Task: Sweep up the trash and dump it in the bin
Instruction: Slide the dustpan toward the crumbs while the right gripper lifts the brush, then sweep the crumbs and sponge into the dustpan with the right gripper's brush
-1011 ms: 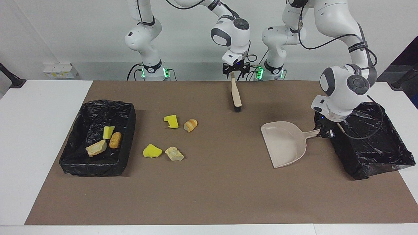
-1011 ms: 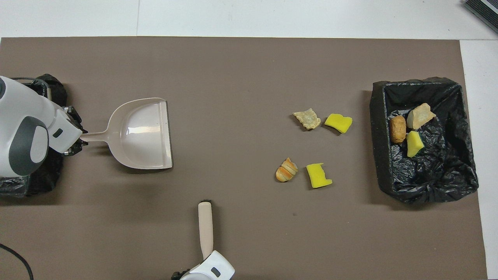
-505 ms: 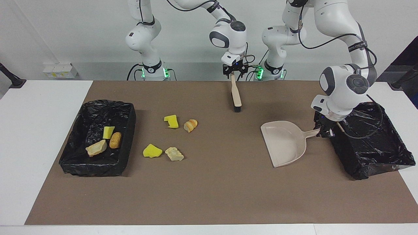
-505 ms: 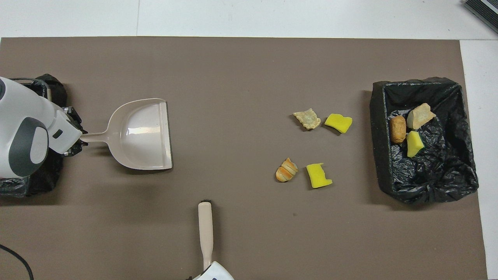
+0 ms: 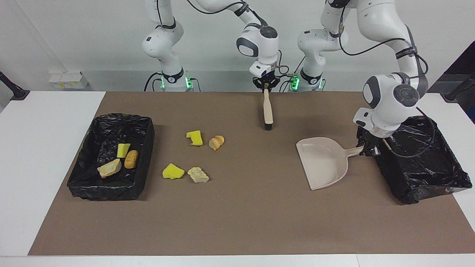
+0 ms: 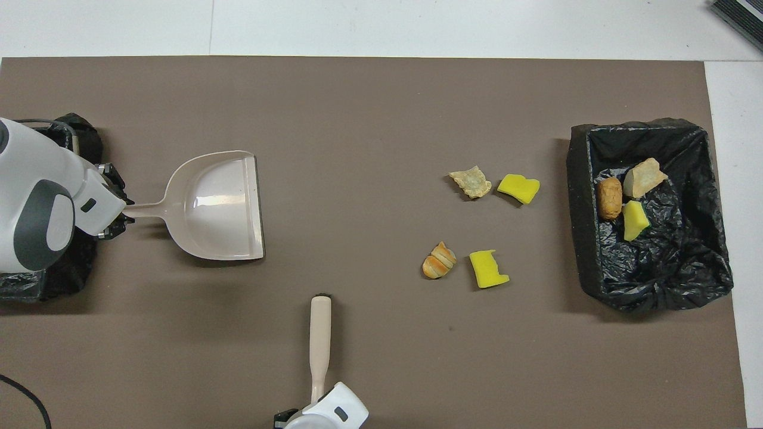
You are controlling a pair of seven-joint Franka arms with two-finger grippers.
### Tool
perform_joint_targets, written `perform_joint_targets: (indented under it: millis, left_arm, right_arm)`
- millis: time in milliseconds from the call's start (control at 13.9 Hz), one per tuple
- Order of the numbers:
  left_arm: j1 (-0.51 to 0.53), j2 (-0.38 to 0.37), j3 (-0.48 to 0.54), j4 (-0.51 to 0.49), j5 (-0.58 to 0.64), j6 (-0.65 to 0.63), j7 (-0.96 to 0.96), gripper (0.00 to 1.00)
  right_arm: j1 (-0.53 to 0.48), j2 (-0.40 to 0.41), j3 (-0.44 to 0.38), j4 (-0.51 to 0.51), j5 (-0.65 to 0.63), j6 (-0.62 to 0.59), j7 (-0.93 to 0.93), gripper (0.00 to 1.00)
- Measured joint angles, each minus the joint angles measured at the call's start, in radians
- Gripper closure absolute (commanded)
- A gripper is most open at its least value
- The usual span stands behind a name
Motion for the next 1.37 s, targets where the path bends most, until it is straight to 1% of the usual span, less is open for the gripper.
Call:
perform_joint_targets:
  millis: [289,505,650,866,1011,1227,1372]
  left_arm:
    - [0.0,0.0,0.0,0.0,0.0,0.002,0.0,1.0]
    - [-0.015,-0.001,-0.006,0.001,0.001,0.002,-0.024,1.0]
    - [-0.068,-0.001,-0.011,0.001,0.001,0.002,-0.107,1.0]
    - [-0.173,-0.003,-0.016,0.0,0.001,-0.001,-0.252,1.0]
    - [-0.233,-0.009,-0.017,-0.008,0.001,-0.013,-0.318,1.0]
    - [-0.344,-0.044,-0.018,-0.052,0.001,-0.021,-0.427,1.0]
    - [-0.394,-0.068,-0.019,-0.083,0.001,-0.021,-0.472,1.0]
  right_arm:
    - [-0.094,-0.011,-0.008,0.005,-0.027,0.006,0.0,1.0]
    - [-0.183,-0.05,-0.011,0.006,-0.049,0.001,-0.019,1.0]
    - [-0.24,-0.088,-0.012,0.008,-0.073,-0.036,-0.028,1.0]
    - [-0.322,-0.191,-0.012,0.009,-0.118,-0.198,-0.056,1.0]
    - [-0.363,-0.24,-0.012,0.001,-0.158,-0.272,-0.069,1.0]
    - [-0.419,-0.258,-0.012,-0.055,-0.23,-0.286,-0.093,1.0]
    - [-0.462,-0.267,-0.012,-0.1,-0.241,-0.288,-0.144,1.0]
